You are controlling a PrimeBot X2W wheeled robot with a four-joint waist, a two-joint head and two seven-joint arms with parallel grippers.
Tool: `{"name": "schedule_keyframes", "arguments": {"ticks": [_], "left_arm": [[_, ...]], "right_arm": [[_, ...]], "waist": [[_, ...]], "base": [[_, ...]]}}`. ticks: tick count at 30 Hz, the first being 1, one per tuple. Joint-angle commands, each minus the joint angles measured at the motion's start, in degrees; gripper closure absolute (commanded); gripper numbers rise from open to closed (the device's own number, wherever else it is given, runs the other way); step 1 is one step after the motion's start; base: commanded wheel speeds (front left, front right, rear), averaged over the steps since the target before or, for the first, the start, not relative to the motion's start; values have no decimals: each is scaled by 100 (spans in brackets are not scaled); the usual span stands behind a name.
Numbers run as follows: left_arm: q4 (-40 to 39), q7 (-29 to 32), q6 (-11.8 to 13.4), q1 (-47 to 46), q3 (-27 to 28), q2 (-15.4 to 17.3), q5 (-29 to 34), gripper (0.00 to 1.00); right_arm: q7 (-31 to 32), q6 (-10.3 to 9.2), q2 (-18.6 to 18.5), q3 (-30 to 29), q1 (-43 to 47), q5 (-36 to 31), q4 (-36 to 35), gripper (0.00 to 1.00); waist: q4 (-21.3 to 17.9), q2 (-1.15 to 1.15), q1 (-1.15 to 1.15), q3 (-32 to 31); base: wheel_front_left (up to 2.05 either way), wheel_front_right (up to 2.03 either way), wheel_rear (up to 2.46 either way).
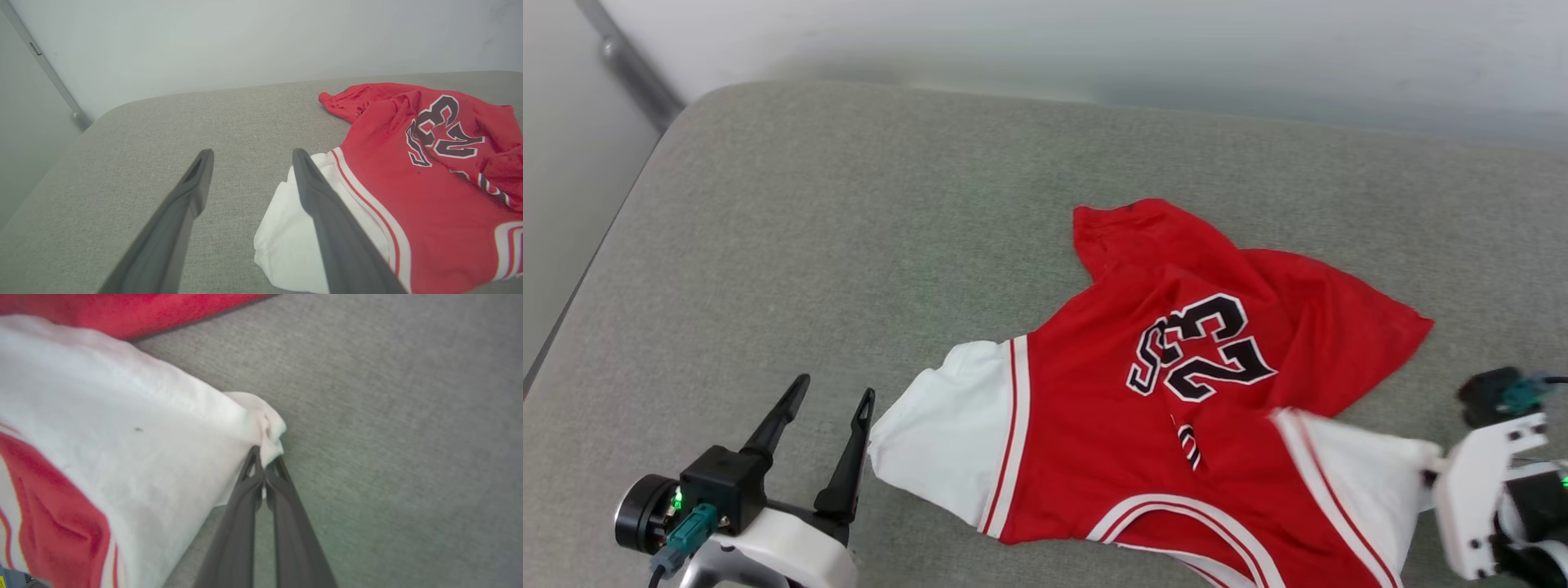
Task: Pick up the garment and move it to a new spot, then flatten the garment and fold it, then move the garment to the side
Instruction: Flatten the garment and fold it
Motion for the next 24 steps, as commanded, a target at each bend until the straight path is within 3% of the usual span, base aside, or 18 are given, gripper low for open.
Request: {"name": "schedule_keyframes", "arguments": {"ticks": [1, 9, 13, 24], "left_arm": [[4, 35, 12, 62, 12, 19, -37, 0], [-113, 684, -60, 315, -1, 254, -332, 0], [-239, 1087, -75, 396, 16, 364, -497, 0], [-813, 3109, -47, 628, -160, 846, -1008, 0]], "right_arm": [[-4, -27, -122, -189, 155, -139, 153, 100], [-67, -18, 180, -1507, 714, -447, -565, 100], [-14, -18, 304, -1755, 897, -544, -855, 100], [194, -18, 656, -2087, 1140, -991, -1427, 100]], "waist": [[-113, 0, 0, -79], [-542, 0, 0, -185], [-665, 0, 0, -166], [-967, 0, 0, -54]], "base": [[0, 0, 0], [0, 0, 0], [0, 0, 0], [0, 0, 0]]}}
